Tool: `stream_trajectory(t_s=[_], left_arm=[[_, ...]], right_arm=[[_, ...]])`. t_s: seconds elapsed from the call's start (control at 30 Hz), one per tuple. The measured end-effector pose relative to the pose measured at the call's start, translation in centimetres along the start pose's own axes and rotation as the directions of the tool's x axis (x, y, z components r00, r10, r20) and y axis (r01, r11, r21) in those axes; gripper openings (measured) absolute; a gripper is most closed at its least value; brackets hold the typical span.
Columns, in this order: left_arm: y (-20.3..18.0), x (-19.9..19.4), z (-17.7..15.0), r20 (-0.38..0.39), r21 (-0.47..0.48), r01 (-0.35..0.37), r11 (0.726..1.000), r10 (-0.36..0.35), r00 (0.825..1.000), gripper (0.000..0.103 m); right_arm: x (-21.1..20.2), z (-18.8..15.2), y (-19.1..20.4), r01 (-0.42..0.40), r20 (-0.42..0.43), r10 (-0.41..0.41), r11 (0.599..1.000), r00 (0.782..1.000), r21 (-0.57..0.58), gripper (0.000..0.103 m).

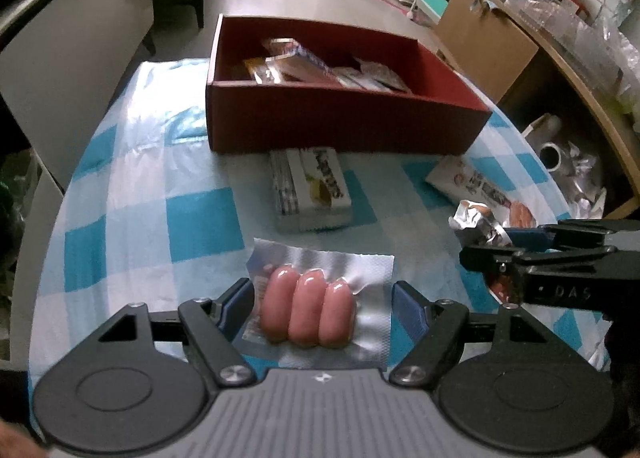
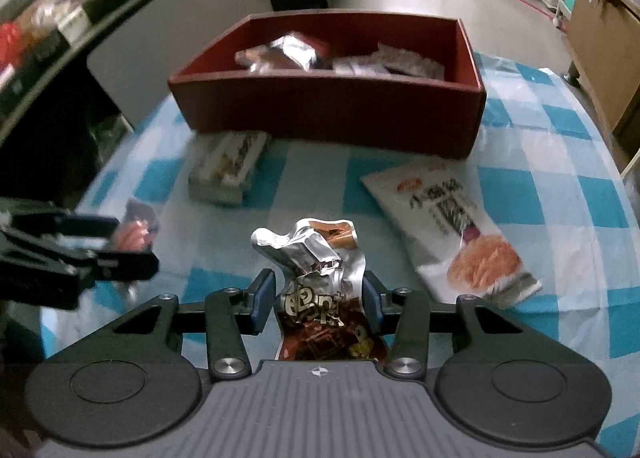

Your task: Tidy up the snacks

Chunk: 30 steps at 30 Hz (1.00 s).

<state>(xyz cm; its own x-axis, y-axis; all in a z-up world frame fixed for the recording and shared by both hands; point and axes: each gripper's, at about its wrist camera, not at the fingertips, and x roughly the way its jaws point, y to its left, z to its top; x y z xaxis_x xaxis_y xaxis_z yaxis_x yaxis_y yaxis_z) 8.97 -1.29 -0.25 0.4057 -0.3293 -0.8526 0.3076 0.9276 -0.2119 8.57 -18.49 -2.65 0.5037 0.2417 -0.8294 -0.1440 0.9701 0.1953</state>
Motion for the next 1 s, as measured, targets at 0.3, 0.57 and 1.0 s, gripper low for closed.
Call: stream_trajectory(t_s=[0.3, 0.57, 1.0], left_arm=[[-1.3, 0.0, 1.2, 0.040, 0.019, -0.023, 1.000, 0.022, 0.999, 0.069], [-2.0, -0.5, 2.0, 0.085, 0.027, -0.037, 0.999, 0.034, 0.996, 0.069], [-2.7, -1.6, 4.4, 0.180, 0.005, -0.058, 0.998, 0.056, 0.982, 0.069]], right_arm=[[-0.9, 1.9, -0.5, -0.043, 0.072, 0.041, 0.998, 0.997, 0.035, 0.054], [-1.4, 2.4, -0.5, -0.047, 0.101, 0.042, 0.998, 0.994, 0.044, 0.054], [-2.3, 4.3, -0.6, -0.060, 0.163, 0.051, 0.997, 0.985, 0.056, 0.054]])
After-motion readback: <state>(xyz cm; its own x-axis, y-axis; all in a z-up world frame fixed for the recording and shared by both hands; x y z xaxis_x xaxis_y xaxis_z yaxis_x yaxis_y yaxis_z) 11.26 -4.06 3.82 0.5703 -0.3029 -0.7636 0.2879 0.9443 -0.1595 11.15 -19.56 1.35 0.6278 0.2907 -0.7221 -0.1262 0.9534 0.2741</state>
